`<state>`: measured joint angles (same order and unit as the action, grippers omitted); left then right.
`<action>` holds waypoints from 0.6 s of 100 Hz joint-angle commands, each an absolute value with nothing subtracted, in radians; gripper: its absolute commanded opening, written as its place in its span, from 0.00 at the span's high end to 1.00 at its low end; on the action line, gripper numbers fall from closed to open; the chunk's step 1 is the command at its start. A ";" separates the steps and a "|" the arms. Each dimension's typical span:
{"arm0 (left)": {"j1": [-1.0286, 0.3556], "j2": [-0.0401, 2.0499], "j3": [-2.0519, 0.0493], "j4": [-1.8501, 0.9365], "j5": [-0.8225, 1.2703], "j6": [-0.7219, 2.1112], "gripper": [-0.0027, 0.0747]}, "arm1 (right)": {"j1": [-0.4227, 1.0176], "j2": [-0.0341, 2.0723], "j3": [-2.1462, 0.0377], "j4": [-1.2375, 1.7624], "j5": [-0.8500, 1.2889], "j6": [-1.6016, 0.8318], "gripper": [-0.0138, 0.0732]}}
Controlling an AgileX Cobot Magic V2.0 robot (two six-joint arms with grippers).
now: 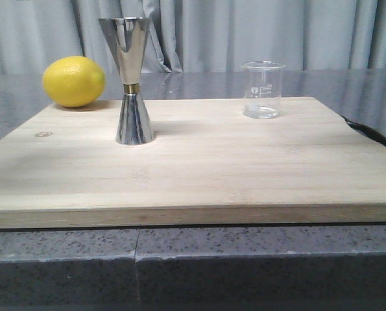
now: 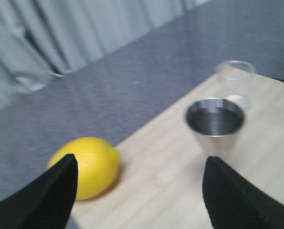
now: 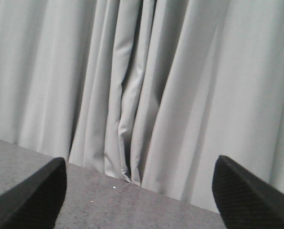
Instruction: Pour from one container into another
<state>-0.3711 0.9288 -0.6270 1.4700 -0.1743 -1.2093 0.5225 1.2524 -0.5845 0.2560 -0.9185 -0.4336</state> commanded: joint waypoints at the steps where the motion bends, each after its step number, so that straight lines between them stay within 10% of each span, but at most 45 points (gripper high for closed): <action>1: -0.366 0.840 -0.654 1.456 0.016 -1.223 0.31 | 0.512 1.223 -0.609 0.324 -0.982 -0.504 0.19; 60: -0.366 0.563 -0.671 1.478 0.366 -1.358 0.31 | 0.408 0.873 -0.808 0.930 -0.651 -1.201 0.19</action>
